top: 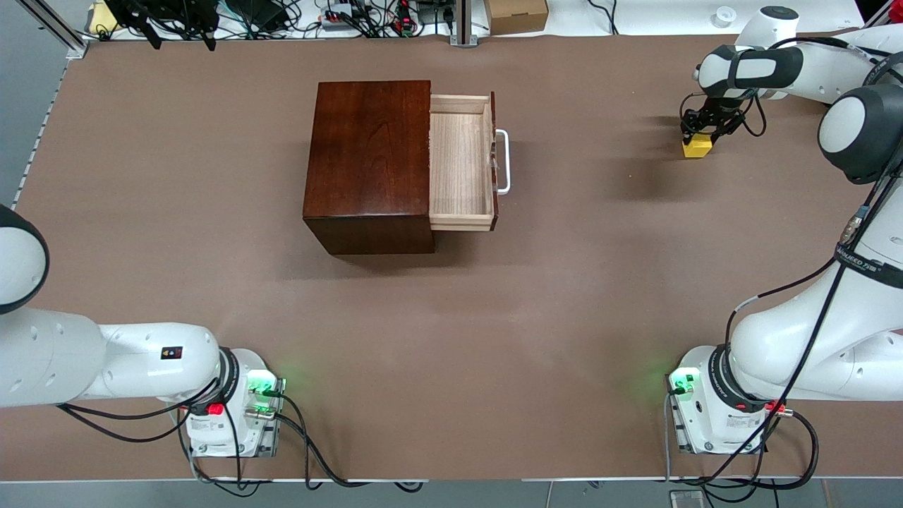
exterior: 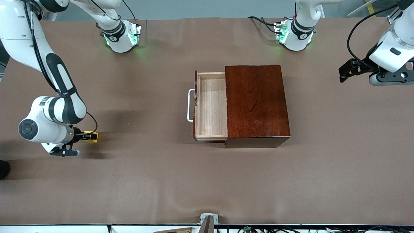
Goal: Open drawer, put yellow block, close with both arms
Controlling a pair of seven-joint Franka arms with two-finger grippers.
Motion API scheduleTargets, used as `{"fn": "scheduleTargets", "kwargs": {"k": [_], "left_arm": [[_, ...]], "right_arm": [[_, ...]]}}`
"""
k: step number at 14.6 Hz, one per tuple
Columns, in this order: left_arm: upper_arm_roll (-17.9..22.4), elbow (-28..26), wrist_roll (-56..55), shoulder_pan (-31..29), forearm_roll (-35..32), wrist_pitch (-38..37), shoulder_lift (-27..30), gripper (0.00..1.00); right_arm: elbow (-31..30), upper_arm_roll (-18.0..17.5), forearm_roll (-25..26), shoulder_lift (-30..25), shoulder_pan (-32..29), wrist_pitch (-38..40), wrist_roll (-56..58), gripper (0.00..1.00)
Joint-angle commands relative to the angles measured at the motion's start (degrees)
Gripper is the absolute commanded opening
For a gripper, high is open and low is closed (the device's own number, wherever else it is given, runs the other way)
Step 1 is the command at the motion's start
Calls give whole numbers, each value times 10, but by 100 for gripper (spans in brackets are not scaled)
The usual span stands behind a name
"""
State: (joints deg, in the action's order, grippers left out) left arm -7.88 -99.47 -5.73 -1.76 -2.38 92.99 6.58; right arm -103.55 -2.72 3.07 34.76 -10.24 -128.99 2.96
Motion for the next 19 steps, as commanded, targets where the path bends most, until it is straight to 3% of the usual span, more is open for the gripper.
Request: {"fn": "scheduleTargets", "kwargs": {"k": [1,3,6,7,9,19], "left_arm": [[-6,52,1,-7,11,-22,-29,100],[-6,101,6,-7,4,-35,-74,100],[-6,129,-20,-3,7,-35,-104,100],[-7,134,-44,-3,11,-35,-108,100],[-13,134,-83,7,10,-36,-114,100],[-23,135,-90,28,2,-35,-112,100]], "right_arm": [[-12,-12,4,-14,-10,3,3,2],[-11,-13,3,-28,-8,16,5,0],[-9,-15,-2,-45,-4,19,-2,0],[-9,-15,-30,-51,-5,29,-6,0],[0,-14,-72,-59,-4,62,-7,0],[5,-14,-74,-168,28,153,-47,0]]}}
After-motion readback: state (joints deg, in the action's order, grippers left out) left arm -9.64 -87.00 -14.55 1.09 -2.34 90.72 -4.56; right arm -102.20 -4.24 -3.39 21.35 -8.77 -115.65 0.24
